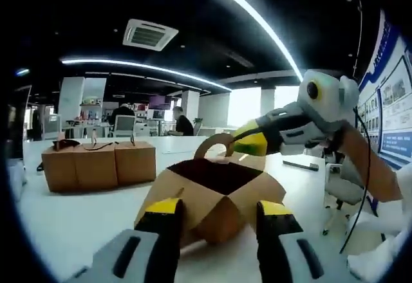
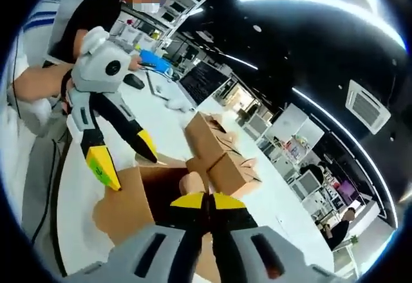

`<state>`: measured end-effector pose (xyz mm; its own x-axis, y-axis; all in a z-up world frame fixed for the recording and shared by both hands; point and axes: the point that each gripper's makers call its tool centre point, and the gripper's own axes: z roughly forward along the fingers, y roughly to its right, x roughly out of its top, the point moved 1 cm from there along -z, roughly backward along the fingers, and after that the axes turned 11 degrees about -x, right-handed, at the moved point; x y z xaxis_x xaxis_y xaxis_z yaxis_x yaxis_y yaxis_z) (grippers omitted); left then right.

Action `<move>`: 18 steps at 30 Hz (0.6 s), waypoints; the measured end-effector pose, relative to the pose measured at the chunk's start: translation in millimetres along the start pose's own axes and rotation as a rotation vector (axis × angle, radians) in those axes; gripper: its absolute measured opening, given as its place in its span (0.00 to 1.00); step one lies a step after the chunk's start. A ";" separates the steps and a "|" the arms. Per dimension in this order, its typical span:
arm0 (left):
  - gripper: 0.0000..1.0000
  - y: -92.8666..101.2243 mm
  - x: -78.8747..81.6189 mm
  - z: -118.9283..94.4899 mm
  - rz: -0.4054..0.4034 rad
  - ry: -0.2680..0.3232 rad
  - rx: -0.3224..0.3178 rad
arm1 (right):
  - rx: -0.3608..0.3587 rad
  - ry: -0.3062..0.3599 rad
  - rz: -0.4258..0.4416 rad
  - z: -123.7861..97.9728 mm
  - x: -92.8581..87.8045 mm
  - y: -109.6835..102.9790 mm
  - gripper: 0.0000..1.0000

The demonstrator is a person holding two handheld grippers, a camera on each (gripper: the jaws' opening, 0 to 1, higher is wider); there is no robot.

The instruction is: Pick up one paper box from the group, open the paper box, and remove the item inside

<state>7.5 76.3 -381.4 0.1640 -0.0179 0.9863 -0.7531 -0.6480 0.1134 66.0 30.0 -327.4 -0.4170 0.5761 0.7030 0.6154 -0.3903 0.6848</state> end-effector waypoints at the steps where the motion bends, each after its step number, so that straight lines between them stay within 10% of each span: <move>1: 0.47 0.1 0.2 0.1 0.000 0.000 0.000 | 0.004 0.001 0.002 0.1 0.1 -0.5 0.03; 18: 0.48 7.6 21.4 -2.8 0.021 0.084 -0.031 | 0.021 0.014 -0.024 -7.7 9.6 0.1 0.03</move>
<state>3.5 73.1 -359.1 0.0951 0.0331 0.9949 -0.7755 -0.6242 0.0949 56.9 30.0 -319.1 -0.4414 0.5746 0.6893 0.6191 -0.3611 0.6974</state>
